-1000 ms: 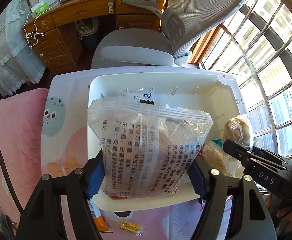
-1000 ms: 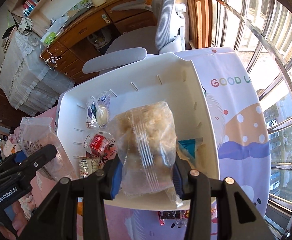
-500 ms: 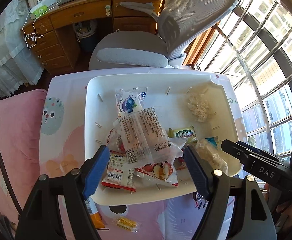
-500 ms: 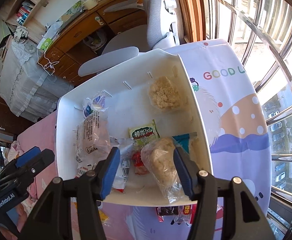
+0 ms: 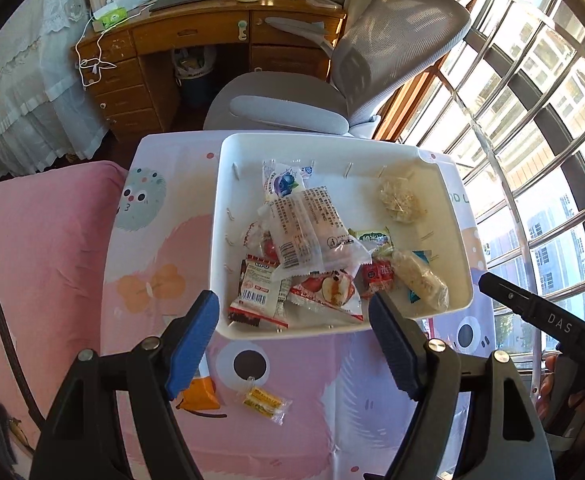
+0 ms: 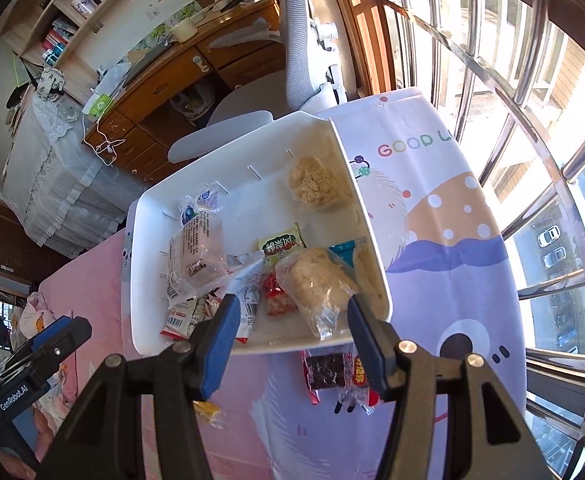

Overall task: Organize snacks
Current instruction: 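Withdraw both tools toward the yellow snack and red-trimmed bag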

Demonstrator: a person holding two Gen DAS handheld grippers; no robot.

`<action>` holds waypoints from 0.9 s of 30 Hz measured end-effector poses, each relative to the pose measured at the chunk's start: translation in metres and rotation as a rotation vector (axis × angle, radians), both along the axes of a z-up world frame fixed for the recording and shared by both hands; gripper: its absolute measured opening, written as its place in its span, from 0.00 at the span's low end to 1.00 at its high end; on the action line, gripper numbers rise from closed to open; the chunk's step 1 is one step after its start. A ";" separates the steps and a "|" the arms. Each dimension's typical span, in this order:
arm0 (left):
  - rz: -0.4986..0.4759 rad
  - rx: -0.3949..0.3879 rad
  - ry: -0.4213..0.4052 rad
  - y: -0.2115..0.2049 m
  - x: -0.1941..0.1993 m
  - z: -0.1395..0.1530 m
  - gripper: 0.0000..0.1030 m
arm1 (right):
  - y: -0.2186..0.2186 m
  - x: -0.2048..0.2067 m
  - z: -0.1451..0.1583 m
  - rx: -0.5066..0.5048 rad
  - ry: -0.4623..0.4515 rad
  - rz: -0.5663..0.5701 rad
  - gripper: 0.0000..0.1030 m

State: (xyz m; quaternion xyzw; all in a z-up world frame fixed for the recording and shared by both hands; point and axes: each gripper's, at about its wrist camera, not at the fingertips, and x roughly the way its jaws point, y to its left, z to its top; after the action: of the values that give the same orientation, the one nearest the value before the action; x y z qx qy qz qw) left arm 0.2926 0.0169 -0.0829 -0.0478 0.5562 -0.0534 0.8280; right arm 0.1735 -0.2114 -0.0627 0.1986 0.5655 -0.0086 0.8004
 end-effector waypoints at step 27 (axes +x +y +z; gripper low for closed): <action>0.178 -0.079 0.068 0.047 -0.114 -0.053 0.74 | 0.040 -0.109 -0.024 -0.128 -0.144 0.132 0.55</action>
State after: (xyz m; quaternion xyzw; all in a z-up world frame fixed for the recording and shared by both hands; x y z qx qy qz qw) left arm 0.1785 0.0638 -0.1355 -0.1313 0.5750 0.0002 0.8075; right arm 0.0648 -0.1710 -0.0867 0.1096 0.5168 0.0225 0.8488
